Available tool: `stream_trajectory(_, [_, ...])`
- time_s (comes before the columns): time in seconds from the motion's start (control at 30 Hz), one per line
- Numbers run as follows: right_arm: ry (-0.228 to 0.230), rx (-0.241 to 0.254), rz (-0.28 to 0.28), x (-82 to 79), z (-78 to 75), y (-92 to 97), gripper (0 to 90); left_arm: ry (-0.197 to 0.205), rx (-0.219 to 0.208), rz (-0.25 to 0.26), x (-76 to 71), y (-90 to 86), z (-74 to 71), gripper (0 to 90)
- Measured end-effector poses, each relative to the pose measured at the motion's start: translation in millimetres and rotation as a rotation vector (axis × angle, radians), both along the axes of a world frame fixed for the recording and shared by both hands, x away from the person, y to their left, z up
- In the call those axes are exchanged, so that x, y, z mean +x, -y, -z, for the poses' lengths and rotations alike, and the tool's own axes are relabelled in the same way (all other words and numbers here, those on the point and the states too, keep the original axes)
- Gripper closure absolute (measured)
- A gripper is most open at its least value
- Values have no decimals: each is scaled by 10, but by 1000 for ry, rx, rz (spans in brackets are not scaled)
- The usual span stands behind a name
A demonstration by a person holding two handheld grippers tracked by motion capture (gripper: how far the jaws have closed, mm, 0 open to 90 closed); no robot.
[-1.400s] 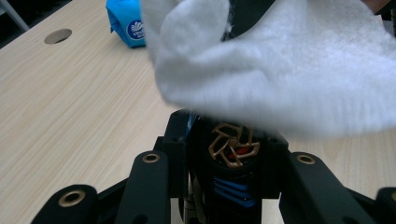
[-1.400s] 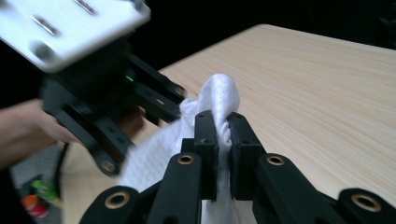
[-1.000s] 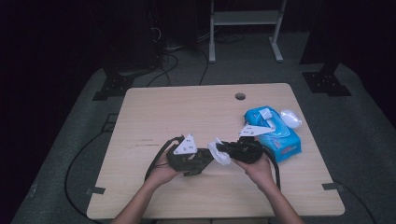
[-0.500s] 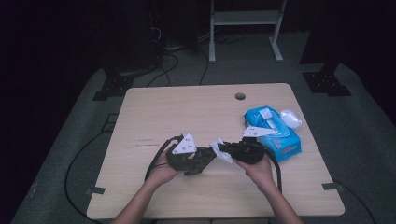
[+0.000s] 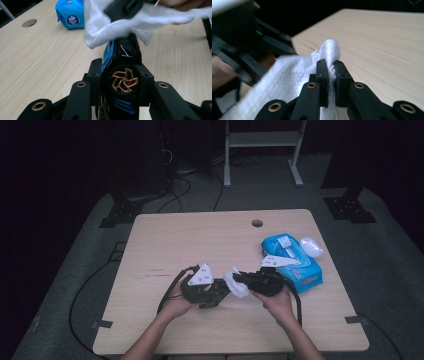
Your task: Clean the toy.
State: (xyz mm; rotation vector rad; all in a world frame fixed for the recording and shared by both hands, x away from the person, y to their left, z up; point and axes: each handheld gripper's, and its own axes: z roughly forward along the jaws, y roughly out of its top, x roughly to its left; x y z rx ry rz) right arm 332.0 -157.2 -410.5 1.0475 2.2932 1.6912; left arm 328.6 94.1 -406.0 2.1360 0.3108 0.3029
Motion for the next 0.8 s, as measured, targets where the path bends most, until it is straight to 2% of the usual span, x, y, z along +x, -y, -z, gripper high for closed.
stream_trajectory(0.17, [-77,-22,25,12,281,86,831,4,-16,6,17,13,-16,646])
stream_trajectory(0.27, [-96,-11,15,0,327,77,832,0,-24,9,20,42,-15,646])
stream_trajectory(0.4, [-101,29,5,-5,287,73,833,4,-47,12,23,38,-35,646])
stream_trajectory(0.43, [-110,59,1,-2,278,88,833,1,-57,9,23,34,-40,646])
stream_trajectory(0.5, [-109,82,3,-4,248,101,835,3,-71,10,24,24,-54,646])
stream_trajectory(0.67, [-86,93,8,-12,152,97,836,9,-104,10,24,-11,-84,644])
stream_trajectory(0.8, [-68,106,10,-16,71,74,839,9,-112,7,19,-47,-82,644])
